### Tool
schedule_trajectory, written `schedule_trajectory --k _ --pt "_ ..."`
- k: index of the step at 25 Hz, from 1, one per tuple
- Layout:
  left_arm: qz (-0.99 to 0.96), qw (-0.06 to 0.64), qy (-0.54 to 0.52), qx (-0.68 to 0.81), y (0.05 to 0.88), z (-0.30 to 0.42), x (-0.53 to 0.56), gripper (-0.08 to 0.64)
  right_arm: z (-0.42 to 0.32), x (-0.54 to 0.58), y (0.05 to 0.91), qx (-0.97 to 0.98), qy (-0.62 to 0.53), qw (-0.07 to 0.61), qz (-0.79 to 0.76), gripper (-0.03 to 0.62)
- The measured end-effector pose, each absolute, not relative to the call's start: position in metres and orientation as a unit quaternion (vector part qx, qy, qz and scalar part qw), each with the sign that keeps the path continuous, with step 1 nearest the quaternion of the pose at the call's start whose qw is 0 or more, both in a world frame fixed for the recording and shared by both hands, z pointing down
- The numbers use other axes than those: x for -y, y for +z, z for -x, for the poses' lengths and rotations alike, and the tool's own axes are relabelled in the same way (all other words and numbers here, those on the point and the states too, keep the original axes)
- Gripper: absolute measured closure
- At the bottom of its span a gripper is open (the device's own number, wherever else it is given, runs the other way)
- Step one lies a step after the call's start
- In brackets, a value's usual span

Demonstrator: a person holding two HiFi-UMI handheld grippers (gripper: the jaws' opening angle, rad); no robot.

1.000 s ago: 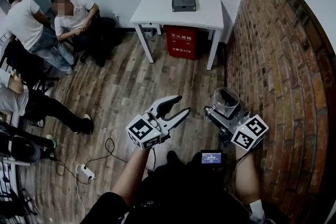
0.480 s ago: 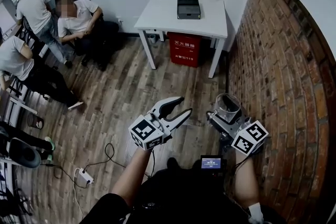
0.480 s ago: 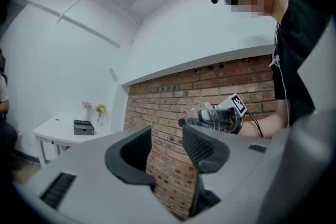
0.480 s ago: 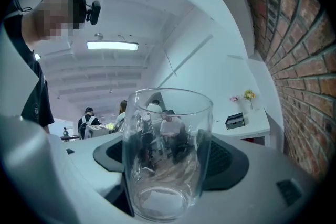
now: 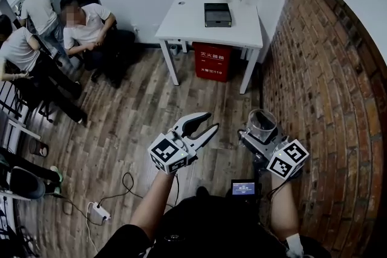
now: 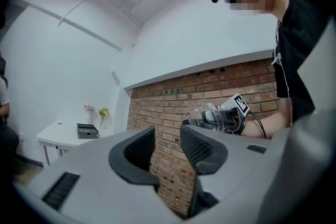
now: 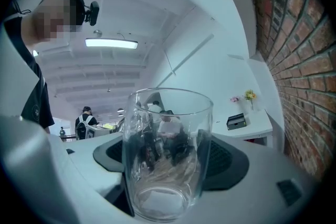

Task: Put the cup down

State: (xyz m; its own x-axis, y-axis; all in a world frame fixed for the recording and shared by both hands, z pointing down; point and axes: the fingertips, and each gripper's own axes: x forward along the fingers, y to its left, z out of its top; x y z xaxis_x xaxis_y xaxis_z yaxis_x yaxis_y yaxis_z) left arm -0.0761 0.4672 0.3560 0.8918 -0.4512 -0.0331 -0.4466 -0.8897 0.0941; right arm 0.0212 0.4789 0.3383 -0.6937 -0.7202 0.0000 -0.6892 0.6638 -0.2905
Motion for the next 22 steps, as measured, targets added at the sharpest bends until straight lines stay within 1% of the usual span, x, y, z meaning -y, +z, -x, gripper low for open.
schedule_trajectory --k 9,17,22 --pt "-0.973 0.045 -0.021 0.226 0.369 0.106 -0.461 0.42 0.008 -0.474 0.348 -0.908 -0.141 0.054 0.391 0.192" --pt "-0.97 0.054 -0.017 0.236 0.377 0.124 -0.442 0.422 0.019 -0.453 0.347 -0.91 -0.14 0.051 0.387 0.192" --pt "-0.969 0.056 -0.01 0.24 0.387 0.119 -0.424 0.422 0.012 -0.429 0.356 -0.91 -0.147 0.054 0.383 0.192"
